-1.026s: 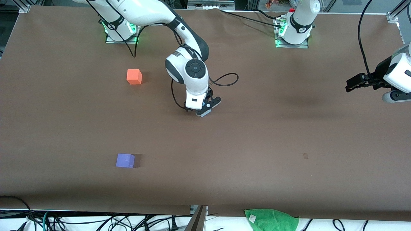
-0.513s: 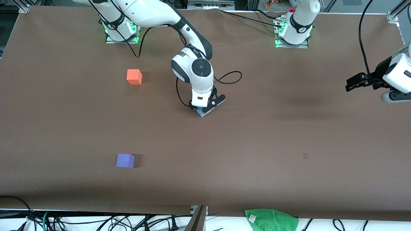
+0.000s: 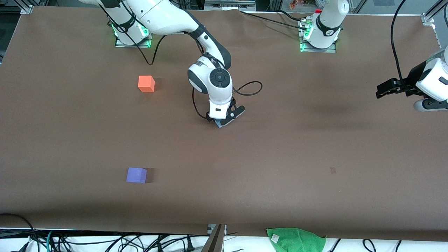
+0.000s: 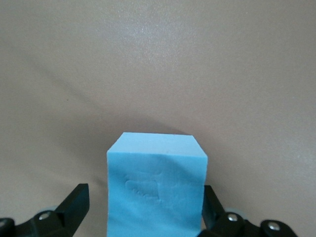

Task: Place blue block between orange and purple blocks
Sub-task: 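Lower the right gripper onto the light-blue cube and grasp it, then carry the light-blue cube with the right gripper toward the orange cube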

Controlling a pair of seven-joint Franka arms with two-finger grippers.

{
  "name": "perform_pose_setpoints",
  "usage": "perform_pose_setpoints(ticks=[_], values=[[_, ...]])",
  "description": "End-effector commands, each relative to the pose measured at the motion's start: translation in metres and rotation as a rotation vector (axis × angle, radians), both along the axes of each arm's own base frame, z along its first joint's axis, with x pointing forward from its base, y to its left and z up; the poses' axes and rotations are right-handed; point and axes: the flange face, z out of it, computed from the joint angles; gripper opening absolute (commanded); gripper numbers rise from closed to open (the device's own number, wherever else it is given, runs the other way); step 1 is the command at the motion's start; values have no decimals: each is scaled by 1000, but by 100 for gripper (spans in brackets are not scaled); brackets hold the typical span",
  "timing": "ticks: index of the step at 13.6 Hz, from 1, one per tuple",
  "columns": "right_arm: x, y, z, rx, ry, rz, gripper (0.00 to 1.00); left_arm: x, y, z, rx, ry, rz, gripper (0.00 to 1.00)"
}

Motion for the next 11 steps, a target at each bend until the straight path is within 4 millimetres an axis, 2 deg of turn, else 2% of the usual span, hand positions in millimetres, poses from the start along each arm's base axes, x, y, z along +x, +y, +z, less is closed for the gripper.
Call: perform_pose_setpoints(ticks=[1,4,7,9,11], values=[[4,4,1,5,-24,-17,30,-5,2,5,-10,7,-12,100],[10,1,5,8,-33,-113,27,-4,3,5,-10,6,-10,100],[46,-34,30,-14,-53,-183,27,-4,1,5,-10,7,-14,100],[76,-82,59,-65,-24,-273,27,-4,1,5,-11,9,-21,100],[101,-139,81,-105,38,-374,27,-4,1,5,-12,9,-18,100]])
